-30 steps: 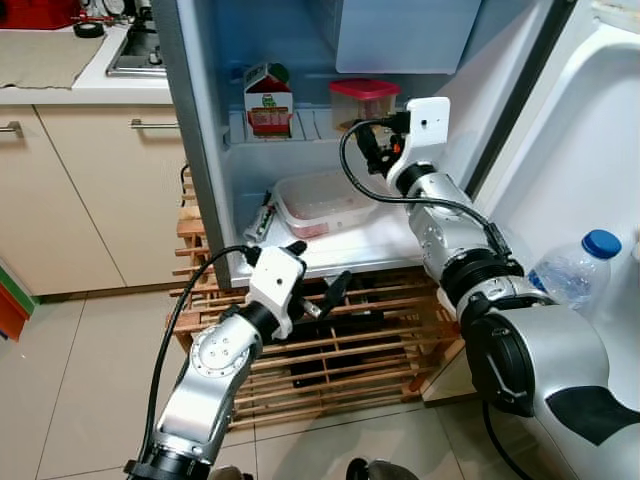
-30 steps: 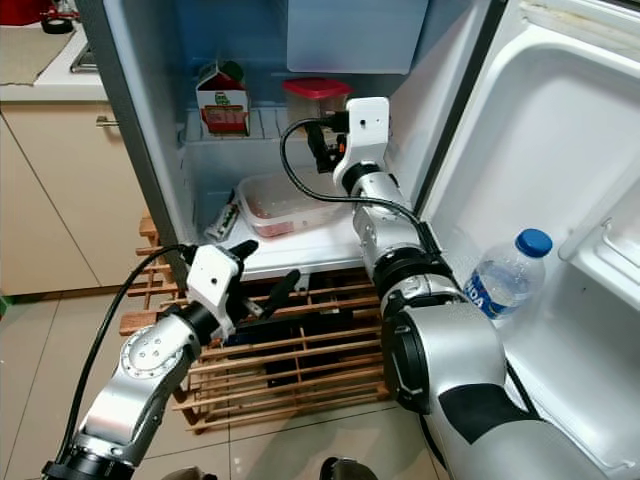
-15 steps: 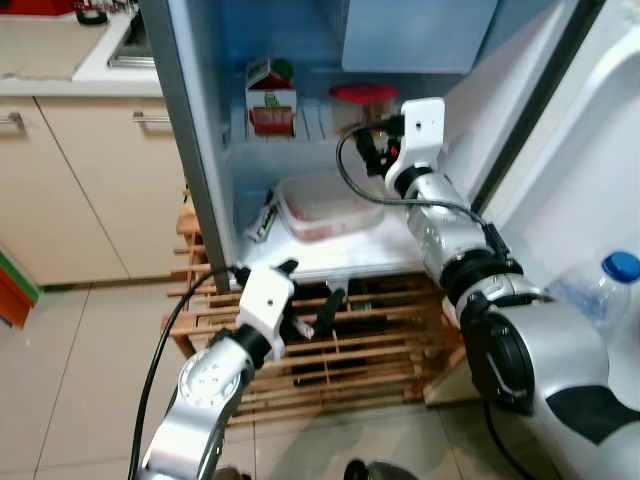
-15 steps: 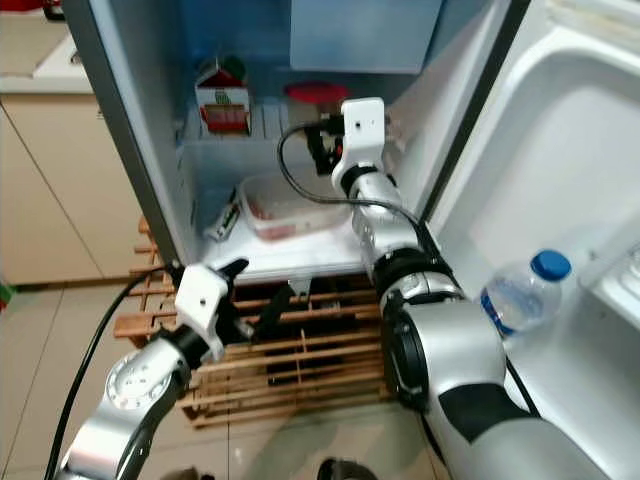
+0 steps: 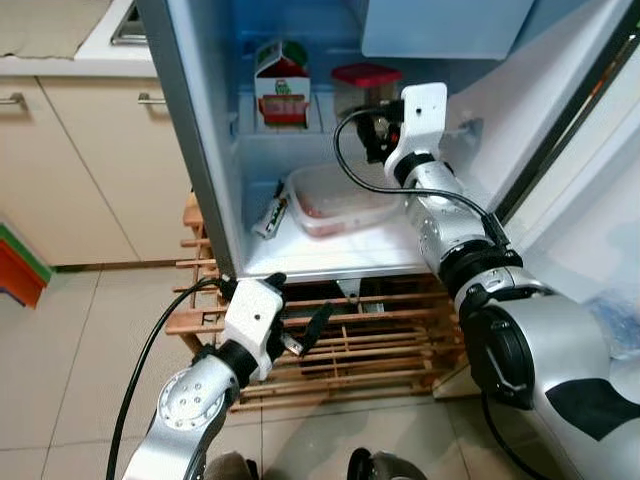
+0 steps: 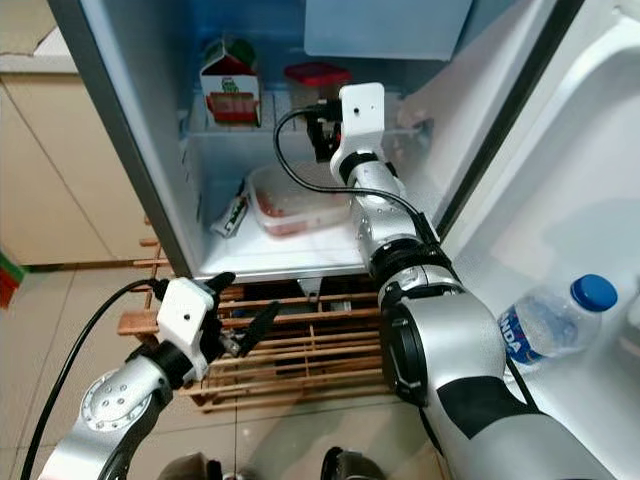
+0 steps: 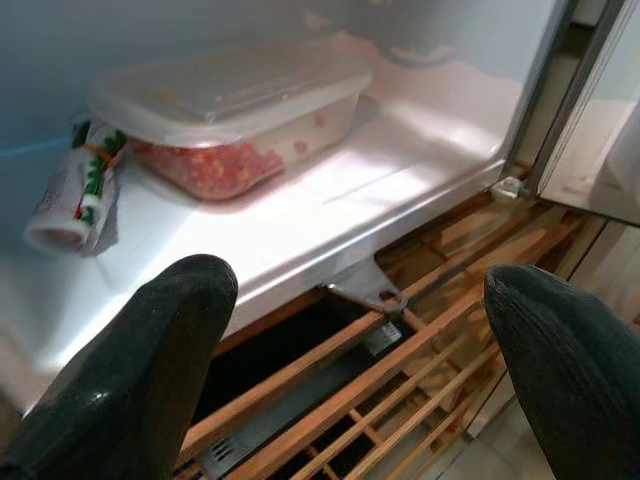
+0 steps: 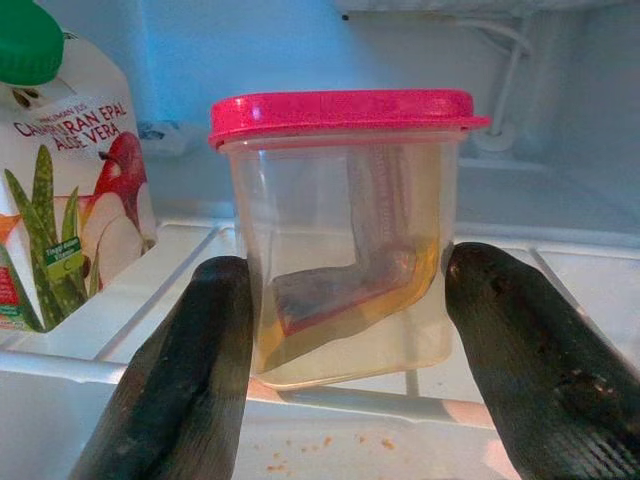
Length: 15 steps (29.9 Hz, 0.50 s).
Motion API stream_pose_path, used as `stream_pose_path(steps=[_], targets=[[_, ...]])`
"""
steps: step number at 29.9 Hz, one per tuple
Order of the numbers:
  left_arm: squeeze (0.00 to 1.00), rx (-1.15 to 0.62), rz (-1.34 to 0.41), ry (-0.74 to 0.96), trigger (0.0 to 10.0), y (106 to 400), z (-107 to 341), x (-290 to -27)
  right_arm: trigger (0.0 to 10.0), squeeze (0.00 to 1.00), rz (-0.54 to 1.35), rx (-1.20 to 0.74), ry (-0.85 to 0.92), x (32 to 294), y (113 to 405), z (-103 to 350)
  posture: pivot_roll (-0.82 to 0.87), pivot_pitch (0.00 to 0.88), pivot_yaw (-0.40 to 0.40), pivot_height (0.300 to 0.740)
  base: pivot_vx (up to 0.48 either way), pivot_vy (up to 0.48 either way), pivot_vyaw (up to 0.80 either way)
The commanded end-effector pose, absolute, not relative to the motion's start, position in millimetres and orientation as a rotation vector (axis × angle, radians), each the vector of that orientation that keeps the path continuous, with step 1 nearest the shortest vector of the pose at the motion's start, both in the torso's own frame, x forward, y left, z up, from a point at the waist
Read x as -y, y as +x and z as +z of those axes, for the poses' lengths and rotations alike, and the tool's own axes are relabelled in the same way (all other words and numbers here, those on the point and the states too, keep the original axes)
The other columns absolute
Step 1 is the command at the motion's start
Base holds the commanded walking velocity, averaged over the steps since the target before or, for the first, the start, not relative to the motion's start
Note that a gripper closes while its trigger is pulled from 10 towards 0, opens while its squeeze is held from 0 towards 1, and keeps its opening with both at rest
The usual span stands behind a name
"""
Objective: Restocking fridge
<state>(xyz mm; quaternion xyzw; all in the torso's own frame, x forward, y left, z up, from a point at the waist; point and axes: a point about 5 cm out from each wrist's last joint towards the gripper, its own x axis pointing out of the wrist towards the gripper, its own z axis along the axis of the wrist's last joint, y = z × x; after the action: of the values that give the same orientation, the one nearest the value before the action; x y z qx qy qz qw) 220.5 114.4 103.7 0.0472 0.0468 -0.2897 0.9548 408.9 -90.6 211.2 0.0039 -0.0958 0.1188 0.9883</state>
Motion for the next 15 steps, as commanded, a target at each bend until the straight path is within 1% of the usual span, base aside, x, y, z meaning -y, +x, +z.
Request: stream_pose_path(steps=[1, 6, 10, 13, 15], targets=[[0.00, -0.088, -0.597, 0.087, 10.0, 217.6, 108.6, -113.7, 0.0, 0.00, 0.155, 0.143, 0.017, 105.8, 409.6, 200.9, 0.17, 0.173, -0.063, 0.740, 0.000, 0.000, 0.00], [0.00, -0.100, -0.598, 0.088, 10.0, 215.7, 108.5, -113.7, 0.0, 0.00, 0.083, 0.145, 0.040, 118.8, 409.2, 197.6, 0.16, 0.181, -0.057, 0.740, 0.000, 0.000, 0.00], [0.00, -0.104, -0.600, 0.087, 10.0, 215.3, 108.1, -113.3, 0.0, 0.00, 0.063, 0.152, 0.066, 123.2, 409.3, 198.3, 0.16, 0.182, -0.057, 0.740, 0.000, 0.000, 0.00], [0.00, -0.105, -0.602, 0.085, 10.0, 215.5, 107.9, -112.4, 0.0, 0.00, 0.046, 0.161, 0.113, 128.1, 409.4, 199.1, 0.16, 0.183, -0.057, 0.740, 0.000, 0.000, 0.00], [0.00, -0.106, -0.604, 0.083, 10.0, 216.0, 107.9, -111.5, 0.0, 0.00, 0.018, 0.150, 0.178, 134.7, 409.7, 197.8, 0.15, 0.181, -0.058, 0.740, 0.000, 0.000, 0.00]])
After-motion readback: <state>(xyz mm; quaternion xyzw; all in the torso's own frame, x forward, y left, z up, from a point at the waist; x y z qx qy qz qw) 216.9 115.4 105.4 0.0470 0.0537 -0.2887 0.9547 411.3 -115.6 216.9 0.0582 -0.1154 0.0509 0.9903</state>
